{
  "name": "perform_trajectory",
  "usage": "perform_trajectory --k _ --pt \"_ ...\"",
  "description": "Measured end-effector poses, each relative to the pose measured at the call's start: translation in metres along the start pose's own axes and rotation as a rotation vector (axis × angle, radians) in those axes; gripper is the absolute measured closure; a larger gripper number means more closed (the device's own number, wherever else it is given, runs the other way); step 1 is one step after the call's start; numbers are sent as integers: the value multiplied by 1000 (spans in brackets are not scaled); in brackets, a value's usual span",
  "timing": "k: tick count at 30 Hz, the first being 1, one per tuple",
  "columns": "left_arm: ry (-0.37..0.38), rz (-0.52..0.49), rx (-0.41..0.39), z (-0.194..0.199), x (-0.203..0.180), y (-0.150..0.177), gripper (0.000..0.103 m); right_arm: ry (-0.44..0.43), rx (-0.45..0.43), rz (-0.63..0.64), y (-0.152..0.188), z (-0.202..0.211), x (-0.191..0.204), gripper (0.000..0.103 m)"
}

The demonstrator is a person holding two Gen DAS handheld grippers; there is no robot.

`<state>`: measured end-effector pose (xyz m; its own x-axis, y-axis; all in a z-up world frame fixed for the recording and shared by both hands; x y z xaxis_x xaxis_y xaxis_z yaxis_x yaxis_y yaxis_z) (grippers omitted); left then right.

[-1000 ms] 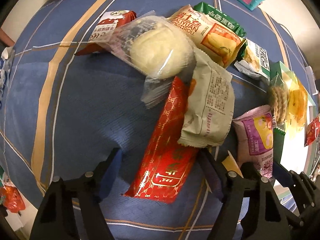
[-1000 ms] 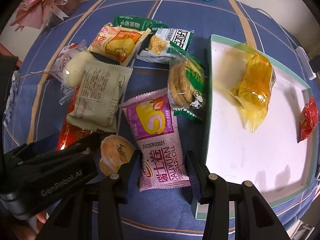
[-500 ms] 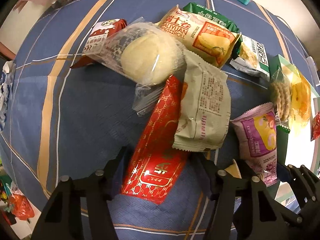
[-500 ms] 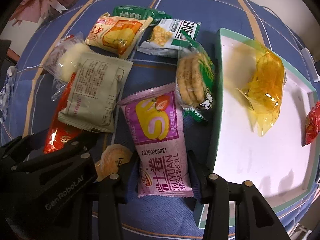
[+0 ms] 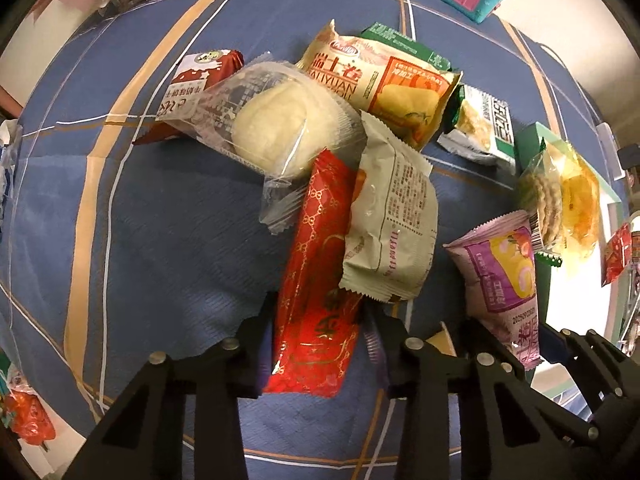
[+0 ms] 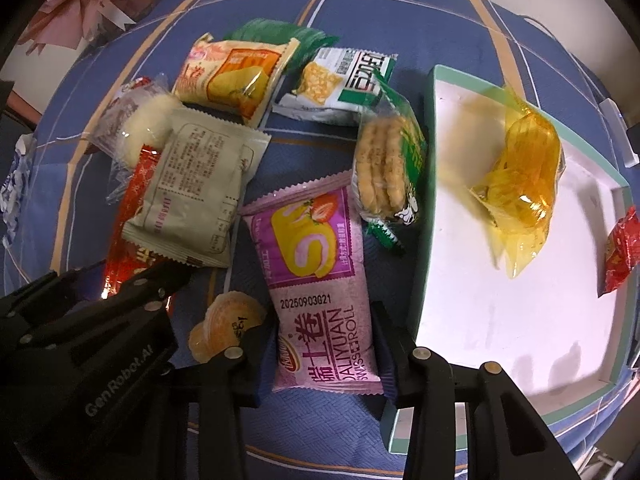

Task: Organize snacks
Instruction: 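Grasp the pink Swiss roll packet with the right tool while the left grasps the long red packet, then lift the pink packet over the tray with the right tool while the left lifts the red packet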

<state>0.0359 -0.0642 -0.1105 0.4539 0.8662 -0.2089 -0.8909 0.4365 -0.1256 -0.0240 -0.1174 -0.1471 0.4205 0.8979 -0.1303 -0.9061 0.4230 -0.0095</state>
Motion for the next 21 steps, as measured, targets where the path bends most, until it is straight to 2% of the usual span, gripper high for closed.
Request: perform_trajectory --k 8,11,15,21 --pt "49 2 -34 14 1 -3 78 -15 8 6 -2 15 0 60" --pt "71 -1 -53 21 1 -5 89 -26 0 1 -4 23 -3 60" --pt "76 -1 -73 34 0 -5 90 -33 -7 -6 -8 32 -5 60" --pt "90 23 -119 54 18 -4 90 -51 -39 -21 -7 50 -16 61"
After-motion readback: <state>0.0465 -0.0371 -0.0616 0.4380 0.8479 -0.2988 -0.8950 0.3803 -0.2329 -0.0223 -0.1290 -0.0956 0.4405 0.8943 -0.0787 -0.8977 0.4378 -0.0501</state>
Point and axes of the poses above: each gripper's, at about its wrist camera, not at the fingertips, and z roughly against the way its jaws point, x to its left, y to its underside, the point moved 2 cm from there along -z, roughly the way its jaws point, and after that the axes turned 7 degrees about y, right-handed, at the moved point
